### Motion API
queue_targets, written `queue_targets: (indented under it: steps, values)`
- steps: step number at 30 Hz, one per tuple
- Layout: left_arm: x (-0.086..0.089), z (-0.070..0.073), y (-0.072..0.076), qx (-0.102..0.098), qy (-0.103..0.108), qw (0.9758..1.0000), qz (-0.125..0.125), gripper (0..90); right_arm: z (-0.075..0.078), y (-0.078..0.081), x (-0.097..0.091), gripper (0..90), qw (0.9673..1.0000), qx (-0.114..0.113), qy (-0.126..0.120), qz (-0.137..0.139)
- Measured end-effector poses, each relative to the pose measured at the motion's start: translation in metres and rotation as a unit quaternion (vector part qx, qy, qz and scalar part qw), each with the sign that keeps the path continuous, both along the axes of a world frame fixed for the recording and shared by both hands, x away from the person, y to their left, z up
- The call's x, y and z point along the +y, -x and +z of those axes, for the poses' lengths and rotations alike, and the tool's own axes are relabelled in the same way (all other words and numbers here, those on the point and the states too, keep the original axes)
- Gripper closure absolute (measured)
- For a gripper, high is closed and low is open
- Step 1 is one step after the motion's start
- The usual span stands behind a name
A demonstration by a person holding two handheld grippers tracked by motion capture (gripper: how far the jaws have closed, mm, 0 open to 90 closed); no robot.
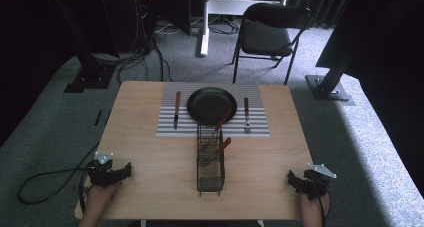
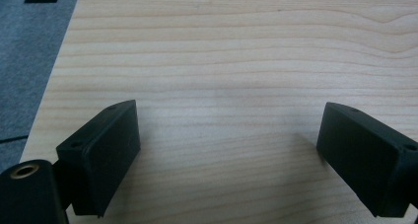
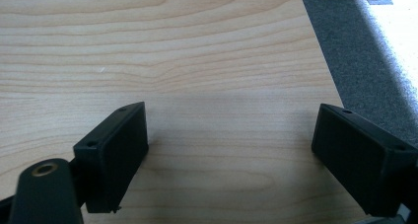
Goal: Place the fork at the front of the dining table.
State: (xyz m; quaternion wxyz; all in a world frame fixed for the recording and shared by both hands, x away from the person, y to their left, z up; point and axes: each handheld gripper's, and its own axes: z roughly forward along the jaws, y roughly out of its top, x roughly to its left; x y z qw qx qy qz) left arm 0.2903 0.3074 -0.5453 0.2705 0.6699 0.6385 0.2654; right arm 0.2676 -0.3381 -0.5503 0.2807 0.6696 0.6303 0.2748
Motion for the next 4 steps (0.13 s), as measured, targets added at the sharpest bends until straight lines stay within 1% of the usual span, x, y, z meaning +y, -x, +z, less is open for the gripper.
queue_targets:
  steps: [3, 4]
  values:
    - [-0.0001, 0.0, 0.0002, 0.0, 0.001, 1.0, 0.001, 9.2, 0.0001, -0.0001, -0.0001, 13.3, 1.0, 0.0, 0.0, 0.0]
    - [-0.0008, 0.0001, 0.0006, 0.0, 0.0, 1.0, 0.005, 9.2, 0.0001, -0.0002, -0.0002, 13.3, 1.0, 0.0, 0.0, 0.001]
